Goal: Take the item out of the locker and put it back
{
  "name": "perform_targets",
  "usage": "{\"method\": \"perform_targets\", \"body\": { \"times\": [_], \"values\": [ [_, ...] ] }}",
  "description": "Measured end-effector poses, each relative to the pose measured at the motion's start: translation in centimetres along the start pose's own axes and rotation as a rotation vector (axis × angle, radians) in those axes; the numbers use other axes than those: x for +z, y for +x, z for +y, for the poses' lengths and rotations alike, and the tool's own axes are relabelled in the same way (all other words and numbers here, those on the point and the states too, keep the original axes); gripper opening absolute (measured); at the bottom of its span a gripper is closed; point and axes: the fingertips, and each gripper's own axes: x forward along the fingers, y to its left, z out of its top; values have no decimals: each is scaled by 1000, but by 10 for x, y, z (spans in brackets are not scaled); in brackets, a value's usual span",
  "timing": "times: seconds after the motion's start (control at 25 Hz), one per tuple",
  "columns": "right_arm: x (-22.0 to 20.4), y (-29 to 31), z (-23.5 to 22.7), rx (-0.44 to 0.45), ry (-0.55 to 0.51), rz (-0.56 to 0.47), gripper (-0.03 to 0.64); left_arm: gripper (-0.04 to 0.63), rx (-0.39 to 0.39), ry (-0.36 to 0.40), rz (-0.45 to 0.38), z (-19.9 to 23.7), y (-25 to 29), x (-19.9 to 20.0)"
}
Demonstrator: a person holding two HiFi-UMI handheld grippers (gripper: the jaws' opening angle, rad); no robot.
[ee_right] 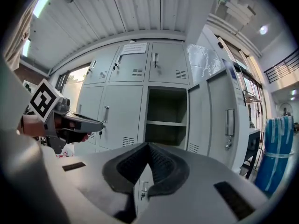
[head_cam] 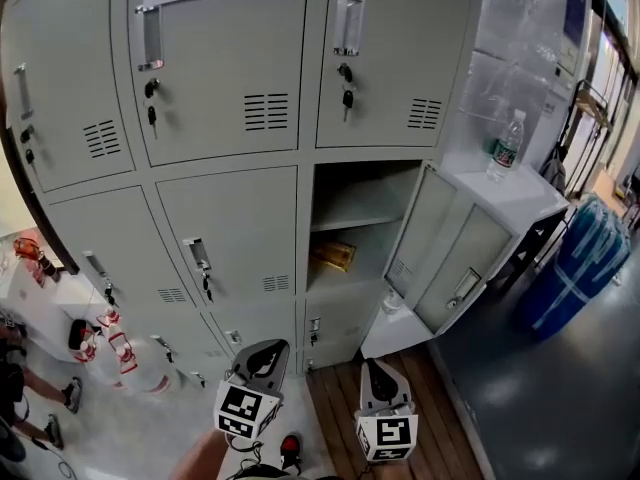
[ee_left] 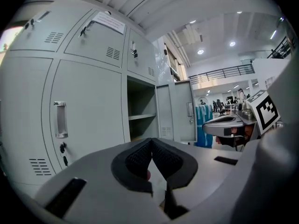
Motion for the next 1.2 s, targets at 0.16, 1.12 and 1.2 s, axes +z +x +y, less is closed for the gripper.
{"method": "perform_targets", "body": {
  "times": [0.16,1.12,1.2],
  "values": [
    [-1,35,-3,-22,-12,15,13,21,-19,-9,0,26,26,-1],
    [-18,205,-74,122,-43,54,13,21,61,-74,51,69,179,-13],
    [-24,218,-77,151,-43,62,13,21,82,-80,59,69,187,-18]
  ]
}}
